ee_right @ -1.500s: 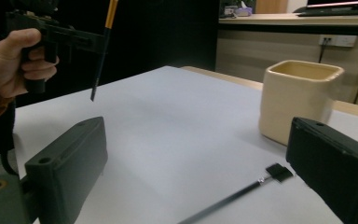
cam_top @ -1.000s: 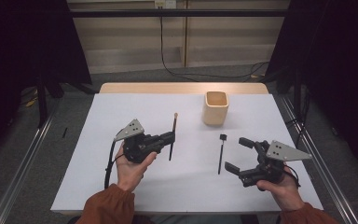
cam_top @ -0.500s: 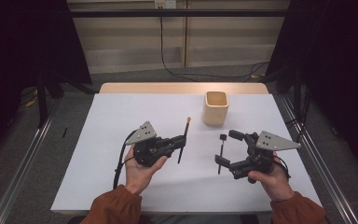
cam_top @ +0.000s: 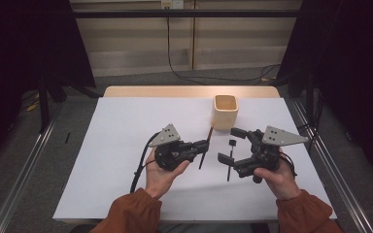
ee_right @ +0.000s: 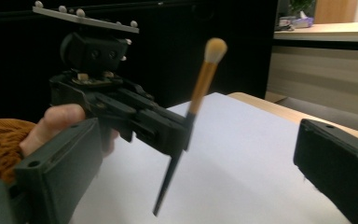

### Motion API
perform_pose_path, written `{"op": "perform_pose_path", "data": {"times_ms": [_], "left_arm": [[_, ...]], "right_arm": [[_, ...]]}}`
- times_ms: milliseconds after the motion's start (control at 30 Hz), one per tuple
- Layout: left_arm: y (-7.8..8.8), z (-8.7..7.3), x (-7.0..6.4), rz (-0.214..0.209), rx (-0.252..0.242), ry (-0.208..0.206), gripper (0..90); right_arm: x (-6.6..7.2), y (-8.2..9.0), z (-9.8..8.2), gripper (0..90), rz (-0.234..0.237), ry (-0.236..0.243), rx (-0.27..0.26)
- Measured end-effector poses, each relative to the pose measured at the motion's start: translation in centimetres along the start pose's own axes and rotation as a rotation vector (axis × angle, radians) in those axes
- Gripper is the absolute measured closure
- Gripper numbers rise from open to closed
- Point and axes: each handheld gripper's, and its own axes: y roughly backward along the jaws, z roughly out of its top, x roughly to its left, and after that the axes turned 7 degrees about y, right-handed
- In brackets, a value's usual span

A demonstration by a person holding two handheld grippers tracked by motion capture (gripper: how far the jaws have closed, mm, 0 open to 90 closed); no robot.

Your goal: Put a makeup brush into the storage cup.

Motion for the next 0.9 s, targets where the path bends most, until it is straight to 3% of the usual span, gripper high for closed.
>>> {"op": "perform_pose_path", "data": {"times_ms": [367,467,600,733,900], "left_arm": [[0.3,-0.6,0.4,0.022,-0.001,0.012,83.6],[0.3,-0.7,0.4,0.024,0.0,0.011,83.6],[0.3,-0.7,0.4,0.027,-0.004,0.008,83.6],[0.3,-0.7,0.4,0.028,0.0,0.008,83.6],[0.2,-0.8,0.5,0.025,0.001,0.01,83.6]], "right_arm": [[-0.8,-2.1,0.1,14.6,0.022,0.003,0.053],[-0.9,-2.8,0.4,14.7,0.036,0.015,0.057],[-1.1,-3.6,0.8,17.3,0.043,-0.005,0.047],[-1.1,-4.1,0.7,30.2,0.051,-0.007,0.075],[-1.5,-4.3,0.4,45.0,0.058,-0.033,0.071]]}}
